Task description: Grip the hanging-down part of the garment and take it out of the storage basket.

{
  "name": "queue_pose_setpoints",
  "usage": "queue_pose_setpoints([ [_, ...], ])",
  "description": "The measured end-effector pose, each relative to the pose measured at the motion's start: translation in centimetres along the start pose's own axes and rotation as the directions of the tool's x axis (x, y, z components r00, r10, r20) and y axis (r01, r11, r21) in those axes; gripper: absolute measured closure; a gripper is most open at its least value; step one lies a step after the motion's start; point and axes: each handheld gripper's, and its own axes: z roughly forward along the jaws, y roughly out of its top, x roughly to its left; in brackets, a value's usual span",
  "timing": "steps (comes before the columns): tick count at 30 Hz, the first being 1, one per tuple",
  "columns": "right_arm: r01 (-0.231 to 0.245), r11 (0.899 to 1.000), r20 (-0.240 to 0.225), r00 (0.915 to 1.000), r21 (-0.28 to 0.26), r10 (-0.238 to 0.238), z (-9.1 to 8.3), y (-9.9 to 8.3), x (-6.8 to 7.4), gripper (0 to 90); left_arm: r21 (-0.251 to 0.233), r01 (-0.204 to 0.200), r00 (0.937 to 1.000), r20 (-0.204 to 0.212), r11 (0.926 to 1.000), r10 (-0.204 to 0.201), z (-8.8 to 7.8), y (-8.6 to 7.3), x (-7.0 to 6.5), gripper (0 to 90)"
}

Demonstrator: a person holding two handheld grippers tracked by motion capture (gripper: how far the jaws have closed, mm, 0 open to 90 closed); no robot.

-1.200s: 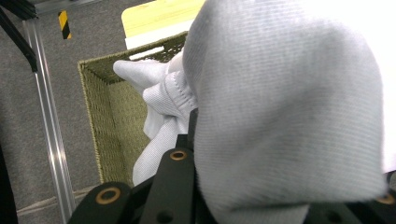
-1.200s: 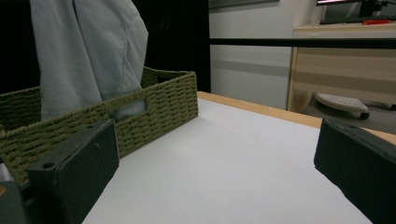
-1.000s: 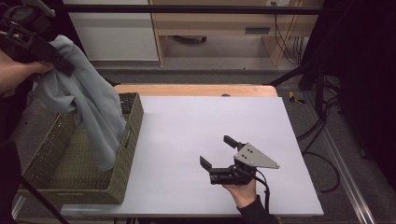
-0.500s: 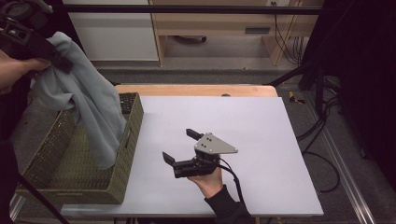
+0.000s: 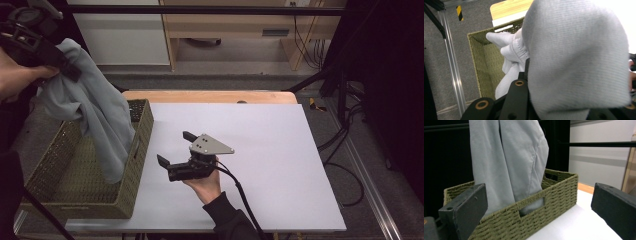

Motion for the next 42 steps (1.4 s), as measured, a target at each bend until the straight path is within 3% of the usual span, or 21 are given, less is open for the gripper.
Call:
queue_pose_setpoints([
  [8,-0.007,1.0,-0.024,0.9997,0.013,0.007,2.7,0.3,0.9,0.9,0.012,-0.011,0.9999,0.001,0.9999,0.011,0.3,0.3,-0.3,77.5],
  [22,0.02,0.999,-0.075,0.997,0.034,-0.017,7.1,1.0,2.9,1.2,0.009,-0.013,0.9999,0.001,0.9999,0.013,0.2,0.2,-0.3,77.5],
  [42,0.016,0.999,-0.068,0.9976,0.046,-0.013,11.9,1.3,3.4,2.6,0.013,-0.024,0.9997,-0.001,0.9996,0.024,0.4,0.3,-0.6,77.5],
])
